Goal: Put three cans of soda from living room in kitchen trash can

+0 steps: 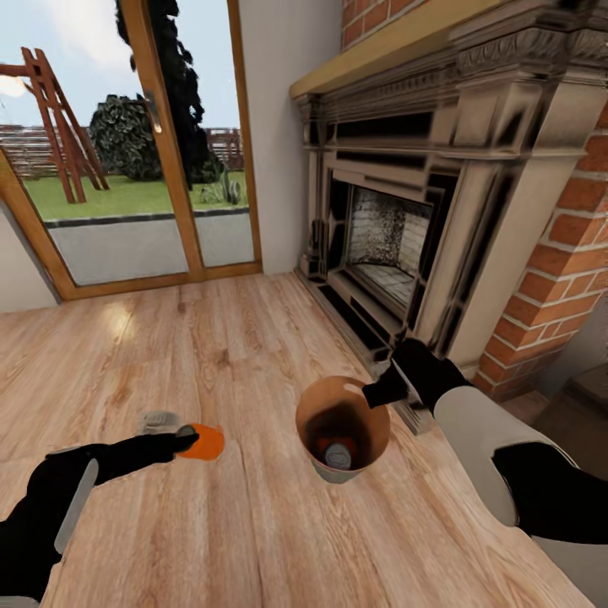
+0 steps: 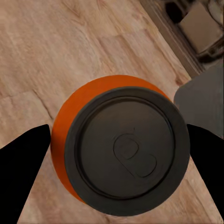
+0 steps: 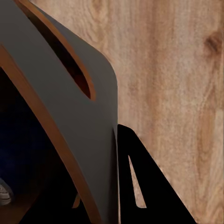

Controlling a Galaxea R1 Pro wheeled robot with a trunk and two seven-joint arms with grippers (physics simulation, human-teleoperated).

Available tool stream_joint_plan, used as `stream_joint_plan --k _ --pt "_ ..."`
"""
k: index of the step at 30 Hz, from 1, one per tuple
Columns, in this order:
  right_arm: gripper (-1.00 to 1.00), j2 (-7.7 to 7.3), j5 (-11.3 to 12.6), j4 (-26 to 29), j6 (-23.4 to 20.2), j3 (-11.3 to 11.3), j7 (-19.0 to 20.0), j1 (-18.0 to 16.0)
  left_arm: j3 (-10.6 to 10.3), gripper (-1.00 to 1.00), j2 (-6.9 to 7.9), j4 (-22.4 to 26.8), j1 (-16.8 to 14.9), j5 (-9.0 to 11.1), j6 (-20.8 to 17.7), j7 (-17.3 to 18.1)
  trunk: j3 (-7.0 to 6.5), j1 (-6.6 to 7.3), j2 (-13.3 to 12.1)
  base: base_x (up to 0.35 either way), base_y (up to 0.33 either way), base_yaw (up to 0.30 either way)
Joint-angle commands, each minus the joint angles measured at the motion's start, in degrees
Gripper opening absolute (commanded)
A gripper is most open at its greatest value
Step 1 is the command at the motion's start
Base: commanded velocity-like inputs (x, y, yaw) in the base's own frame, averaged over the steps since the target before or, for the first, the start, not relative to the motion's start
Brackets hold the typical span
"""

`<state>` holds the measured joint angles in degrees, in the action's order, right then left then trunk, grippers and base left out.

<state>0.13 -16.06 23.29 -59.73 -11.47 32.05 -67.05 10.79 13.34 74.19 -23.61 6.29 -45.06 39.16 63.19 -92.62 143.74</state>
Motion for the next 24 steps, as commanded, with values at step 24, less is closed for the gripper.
stream_joint_plan --k 24 --pt "-1.00 3.28 1.2 -0.9 -0.3 0.3 0.3 0.9 -11.4 -1.00 3.83 6.0 -28.9 -1.1 -14.9 25.3 -5.32 0.61 -0.3 0.000 0.000 0.000"
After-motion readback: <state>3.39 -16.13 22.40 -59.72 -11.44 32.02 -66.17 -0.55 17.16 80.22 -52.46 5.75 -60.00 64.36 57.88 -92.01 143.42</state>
